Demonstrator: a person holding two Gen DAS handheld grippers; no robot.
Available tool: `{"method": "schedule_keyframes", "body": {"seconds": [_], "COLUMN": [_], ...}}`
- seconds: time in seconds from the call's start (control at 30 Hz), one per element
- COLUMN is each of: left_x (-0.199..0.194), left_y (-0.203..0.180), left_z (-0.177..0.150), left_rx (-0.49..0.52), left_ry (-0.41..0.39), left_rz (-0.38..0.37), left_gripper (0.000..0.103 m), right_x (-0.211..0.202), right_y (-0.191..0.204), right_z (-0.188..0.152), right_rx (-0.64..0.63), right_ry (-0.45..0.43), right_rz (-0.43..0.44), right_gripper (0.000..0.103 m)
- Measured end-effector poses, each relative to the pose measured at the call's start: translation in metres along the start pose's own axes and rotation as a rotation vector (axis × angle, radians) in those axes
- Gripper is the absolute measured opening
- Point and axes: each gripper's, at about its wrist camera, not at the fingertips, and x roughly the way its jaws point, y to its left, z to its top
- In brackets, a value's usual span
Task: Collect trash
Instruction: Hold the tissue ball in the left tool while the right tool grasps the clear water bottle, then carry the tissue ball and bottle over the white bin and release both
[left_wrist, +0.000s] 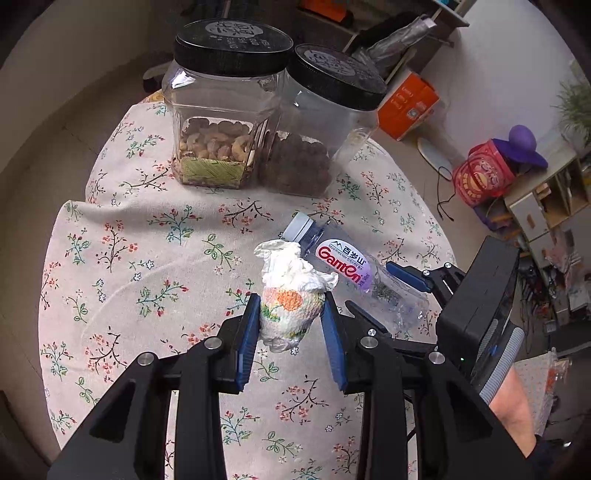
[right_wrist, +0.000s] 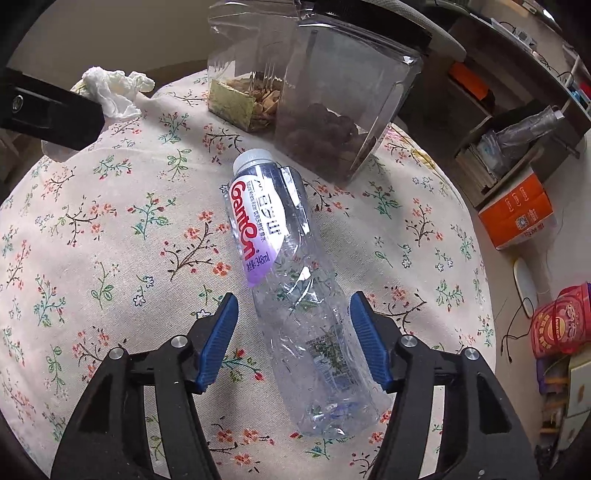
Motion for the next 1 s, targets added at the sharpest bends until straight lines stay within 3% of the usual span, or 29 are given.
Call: {"method": "schedule_keyframes", "body": {"seconds": [0.23, 0.57, 1.0], "left_x": [-0.001, -0.010, -0.016], "left_y": [-0.004, -0.016, -0.078], "left_z": [0.004, 0.004, 0.002], "left_rx": [0.004, 0.012, 0.062], "left_ry": [-0.005, -0.023, -0.040], "left_rz": [-0.008, -0.018, -0.105], "left_gripper": [0.033, 0.033, 0.033], "right_x": [0.000, -0.014, -0.076], "right_y": [-0.001, -0.022, -0.072], "right_z": [-0.001, -0.006, -0.037], "right_rx": [0.010, 0.190, 0.363], "right_ry": [0.018, 0.060, 0.012], "right_rz": [0.018, 0.103, 0.086], "right_gripper": [0.045, 0.044, 0.044]}}
